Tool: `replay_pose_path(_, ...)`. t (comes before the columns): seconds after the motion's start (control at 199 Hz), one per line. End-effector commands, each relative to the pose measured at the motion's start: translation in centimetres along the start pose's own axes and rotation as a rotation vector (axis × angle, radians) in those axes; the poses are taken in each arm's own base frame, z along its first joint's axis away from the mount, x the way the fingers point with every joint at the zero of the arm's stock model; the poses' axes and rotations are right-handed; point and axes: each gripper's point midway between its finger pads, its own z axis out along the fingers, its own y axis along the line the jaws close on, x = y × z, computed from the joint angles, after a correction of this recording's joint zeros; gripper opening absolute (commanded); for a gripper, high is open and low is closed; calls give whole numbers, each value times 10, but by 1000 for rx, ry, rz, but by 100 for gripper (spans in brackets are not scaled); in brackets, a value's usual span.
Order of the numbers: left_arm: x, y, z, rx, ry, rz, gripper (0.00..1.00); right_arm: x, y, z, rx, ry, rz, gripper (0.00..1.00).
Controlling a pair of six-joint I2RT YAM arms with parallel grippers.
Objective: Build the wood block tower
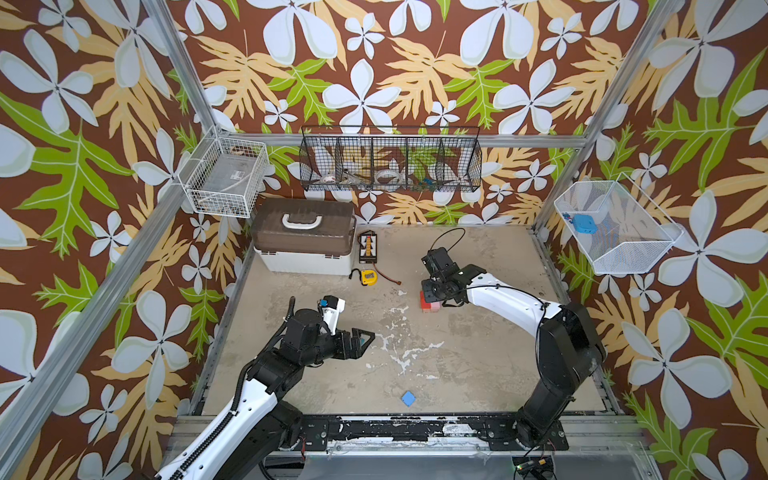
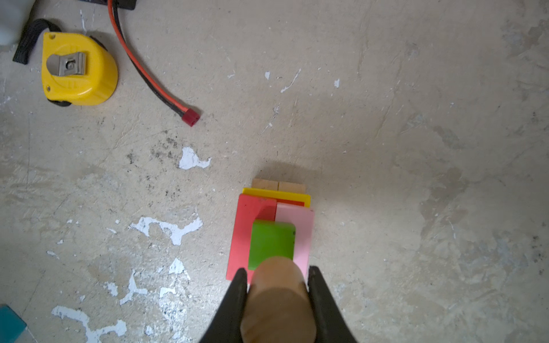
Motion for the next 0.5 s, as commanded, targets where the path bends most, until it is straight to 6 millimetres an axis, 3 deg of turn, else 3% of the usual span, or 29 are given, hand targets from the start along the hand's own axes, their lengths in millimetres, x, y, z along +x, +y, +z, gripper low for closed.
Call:
replay_pose_path(0.0, -4, -4, -1, 16, -14, 3, 100, 0, 0, 9, -29, 15, 17, 17)
replay_pose_path(0.491, -4, -5, -1, 18, -16, 4, 100, 2, 2, 15, -37, 34, 17, 17)
